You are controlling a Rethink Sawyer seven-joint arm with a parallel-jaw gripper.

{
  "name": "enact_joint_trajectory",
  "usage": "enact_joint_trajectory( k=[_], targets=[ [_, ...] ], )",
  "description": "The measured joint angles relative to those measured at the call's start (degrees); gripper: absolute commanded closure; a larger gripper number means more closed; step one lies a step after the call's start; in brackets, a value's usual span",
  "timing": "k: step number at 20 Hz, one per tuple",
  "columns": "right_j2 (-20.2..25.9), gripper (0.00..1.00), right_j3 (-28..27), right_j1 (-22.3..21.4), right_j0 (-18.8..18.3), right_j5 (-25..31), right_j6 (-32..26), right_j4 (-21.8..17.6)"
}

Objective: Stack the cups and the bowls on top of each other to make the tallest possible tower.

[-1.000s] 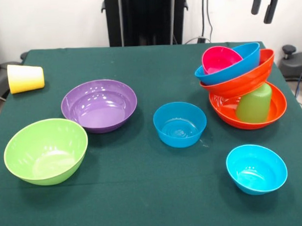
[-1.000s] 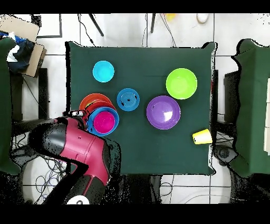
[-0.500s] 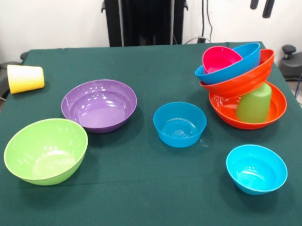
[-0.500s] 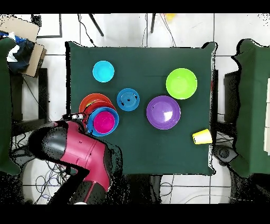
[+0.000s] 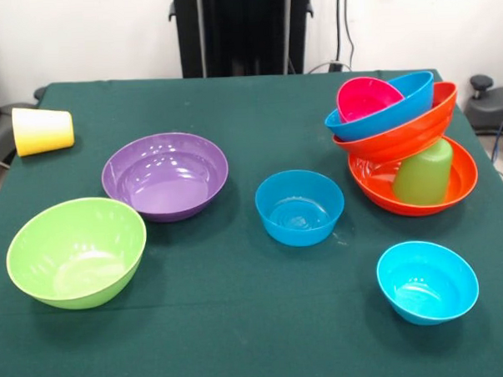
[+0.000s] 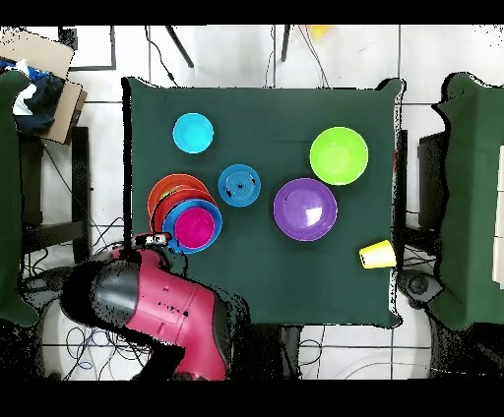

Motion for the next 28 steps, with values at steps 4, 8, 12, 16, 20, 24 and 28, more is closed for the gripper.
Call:
enact_joint_trajectory(
  k=[4,8,12,16,20,24,28],
  targets=[
    [-0.02,0.00,1.27,-1.33,-2.01,0.00,0.00,-2.27],
    [0.09,0.00,1.86,-1.63,-4.03,0.00,0.00,-4.52],
    [0.41,0.00,2.56,-1.74,-6.27,-0.07,0.00,-7.07],
    [0.69,0.00,3.18,-1.84,-8.24,-0.13,0.00,-9.85],
    [1.21,0.00,3.08,-1.82,-9.91,-0.12,0.00,-12.48],
    [1.73,0.00,2.19,-1.11,-10.79,-0.14,0.00,-13.99],
    [2.42,0.00,-0.31,0.75,-11.90,-0.13,0.00,-15.63]
  ],
)
